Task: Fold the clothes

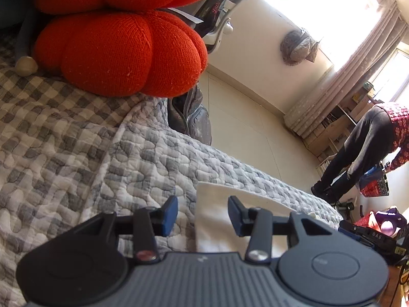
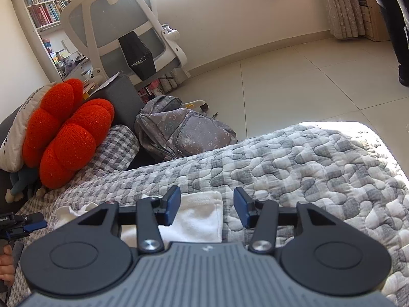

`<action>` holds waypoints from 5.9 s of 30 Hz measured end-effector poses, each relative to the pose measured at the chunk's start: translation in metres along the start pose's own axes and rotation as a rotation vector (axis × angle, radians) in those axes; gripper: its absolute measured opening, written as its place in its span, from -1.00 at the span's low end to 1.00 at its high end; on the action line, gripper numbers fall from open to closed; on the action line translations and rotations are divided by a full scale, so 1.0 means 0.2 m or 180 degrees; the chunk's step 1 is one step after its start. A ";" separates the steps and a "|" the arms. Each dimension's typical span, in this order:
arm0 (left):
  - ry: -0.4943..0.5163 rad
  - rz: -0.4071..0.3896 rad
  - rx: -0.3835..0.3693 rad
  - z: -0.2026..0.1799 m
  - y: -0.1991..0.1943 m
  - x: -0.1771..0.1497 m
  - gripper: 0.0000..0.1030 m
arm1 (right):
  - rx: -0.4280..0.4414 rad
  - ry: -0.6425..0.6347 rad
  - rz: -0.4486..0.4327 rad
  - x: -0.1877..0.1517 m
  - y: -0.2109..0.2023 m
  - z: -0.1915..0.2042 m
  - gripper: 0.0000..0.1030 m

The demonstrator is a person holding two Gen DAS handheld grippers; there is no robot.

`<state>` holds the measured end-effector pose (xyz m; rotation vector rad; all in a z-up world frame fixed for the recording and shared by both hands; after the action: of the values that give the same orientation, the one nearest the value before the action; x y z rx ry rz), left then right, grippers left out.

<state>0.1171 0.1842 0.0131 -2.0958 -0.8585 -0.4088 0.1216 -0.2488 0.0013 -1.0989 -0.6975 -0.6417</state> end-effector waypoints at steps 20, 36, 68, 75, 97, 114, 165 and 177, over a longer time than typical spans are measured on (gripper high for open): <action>0.0566 -0.0281 0.0284 -0.20 0.08 -0.05 -0.91 | -0.0808 -0.0944 -0.0292 -0.02 0.06 0.18 -0.91; 0.0820 -0.0464 0.0556 -0.37 -0.17 -0.22 -0.15 | -0.0655 -0.0781 -0.0274 -0.07 -0.19 0.29 -0.17; 0.1369 -0.0539 0.0745 -0.46 -0.18 -0.80 -0.06 | -0.0107 -0.1325 -0.0208 -0.57 -0.45 0.68 -0.08; 0.1190 -0.0471 0.0684 -0.37 -0.20 -0.81 -0.06 | -0.0188 -0.1060 -0.0119 -0.67 -0.46 0.49 -0.07; 0.0862 -0.0558 0.0408 -0.14 -0.33 -0.74 -0.08 | -0.0086 -0.0558 -0.0326 -0.65 -0.58 0.18 -0.22; 0.0605 -0.0699 0.0493 -0.09 -0.36 -0.72 -0.47 | -0.0202 -0.0658 -0.0337 -0.67 -0.58 0.20 -0.22; 0.0050 -0.0305 0.0090 -0.02 -0.22 -0.60 -0.94 | -0.0264 -0.0687 -0.0362 -0.67 -0.59 0.21 -0.22; 0.0248 -0.0453 0.0159 -0.05 -0.25 -0.65 -0.94 | -0.0054 -0.1075 -0.0400 -0.50 -0.52 0.50 -0.15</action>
<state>-0.0112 0.1422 -0.0233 -1.9666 -0.9652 -0.5353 -0.0380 -0.1759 0.0126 -1.1993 -1.0597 -0.5741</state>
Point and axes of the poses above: each gripper's, at about its wrist camera, not at the fingertips, and y roughly the way its jaws point, z to its left, x to its top, the point moved 3 cm from there along y, roughly the way its jaws point, and after that the axes turned 10 degrees about -y, right-handed, at the moved point
